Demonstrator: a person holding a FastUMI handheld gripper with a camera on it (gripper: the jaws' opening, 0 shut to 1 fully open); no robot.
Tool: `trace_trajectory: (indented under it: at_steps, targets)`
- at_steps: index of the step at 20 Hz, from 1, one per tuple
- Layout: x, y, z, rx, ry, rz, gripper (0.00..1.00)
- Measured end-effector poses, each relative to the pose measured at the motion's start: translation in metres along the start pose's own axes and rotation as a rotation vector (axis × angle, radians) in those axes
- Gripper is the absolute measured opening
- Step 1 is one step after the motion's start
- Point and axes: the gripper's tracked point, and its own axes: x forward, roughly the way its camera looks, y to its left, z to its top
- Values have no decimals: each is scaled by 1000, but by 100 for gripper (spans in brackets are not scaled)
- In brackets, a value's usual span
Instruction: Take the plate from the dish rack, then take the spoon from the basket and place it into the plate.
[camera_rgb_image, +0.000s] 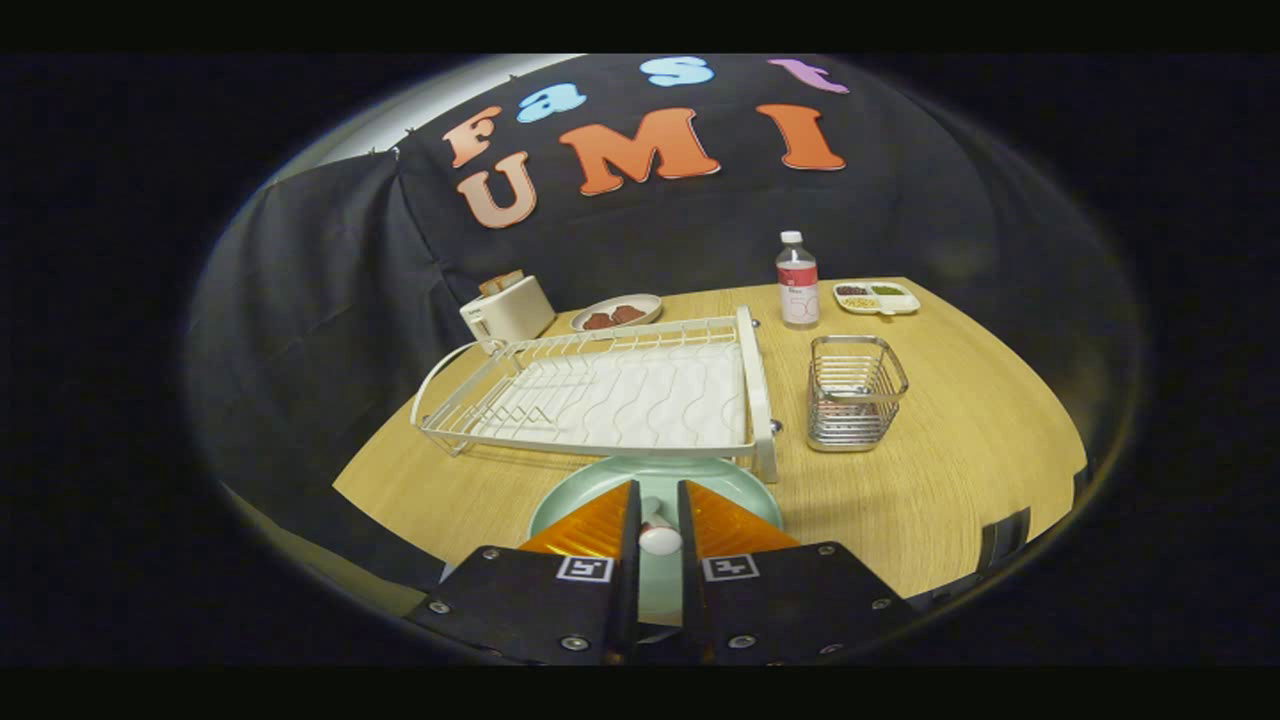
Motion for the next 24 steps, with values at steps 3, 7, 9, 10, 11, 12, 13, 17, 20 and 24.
trace_trajectory:
  at_steps: [3, 7, 9, 10, 11, 12, 13, 17, 20, 24]
  targets:
    - [9, 1, -15, 26, 50, 9, 18]
    - [14, 0, -25, 95, 125, 5, 23]
    - [13, 0, -15, 98, 103, 0, 28]
    - [12, -2, -8, 91, 91, -10, 36]
    - [10, -4, -1, 83, 75, -17, 40]
    - [8, -7, 8, 77, 59, -25, 45]
    - [6, -9, 16, 72, 46, -32, 47]
    - [-5, -16, 63, 57, -50, -62, 50]
    - [-15, -24, 104, 37, -144, -93, 54]
    - [-29, -29, 149, 0, -246, -121, 67]
